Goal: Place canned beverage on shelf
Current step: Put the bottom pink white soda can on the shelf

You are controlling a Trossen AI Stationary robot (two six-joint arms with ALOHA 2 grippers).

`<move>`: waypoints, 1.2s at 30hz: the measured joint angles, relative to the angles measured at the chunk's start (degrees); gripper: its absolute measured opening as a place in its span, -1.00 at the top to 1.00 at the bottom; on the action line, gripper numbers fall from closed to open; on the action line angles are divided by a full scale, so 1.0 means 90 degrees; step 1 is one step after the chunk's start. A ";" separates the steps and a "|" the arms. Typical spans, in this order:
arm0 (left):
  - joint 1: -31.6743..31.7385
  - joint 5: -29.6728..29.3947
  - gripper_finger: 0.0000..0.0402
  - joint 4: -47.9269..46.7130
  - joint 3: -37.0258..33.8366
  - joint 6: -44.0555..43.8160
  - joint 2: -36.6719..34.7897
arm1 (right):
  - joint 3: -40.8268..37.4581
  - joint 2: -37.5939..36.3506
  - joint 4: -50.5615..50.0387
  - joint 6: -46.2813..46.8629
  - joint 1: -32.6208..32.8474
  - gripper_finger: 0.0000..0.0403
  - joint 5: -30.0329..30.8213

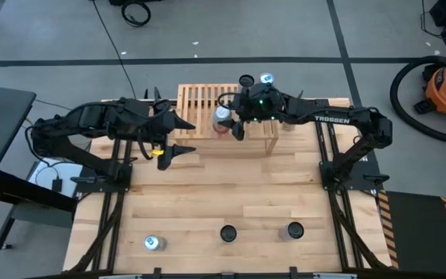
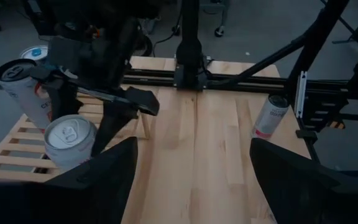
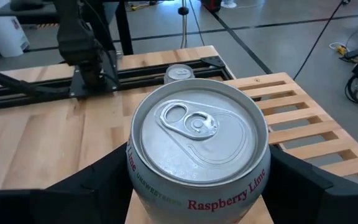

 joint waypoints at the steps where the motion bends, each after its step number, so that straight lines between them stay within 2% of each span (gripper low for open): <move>1: 0.0000 0.0000 -0.56 -0.0002 0.0000 0.0000 0.0001 | 0.0000 0.0000 0.0001 -0.0025 -0.0038 -0.45 -0.0032; 15: 0.0000 0.0002 -0.56 -0.0002 0.0000 0.0015 0.0005 | 0.0000 0.0000 -0.0062 -0.0150 -0.0182 -0.45 -0.0263; 22: 0.0000 0.0002 -0.56 -0.0001 0.0000 0.0012 0.0005 | 0.0000 0.0002 -0.0101 -0.0169 -0.0065 -0.54 -0.0039; 36: -0.0005 0.0002 -0.56 -0.0127 0.0000 -0.0002 0.0010 | 0.0014 0.0267 0.0105 -0.0112 0.0018 -0.57 0.0219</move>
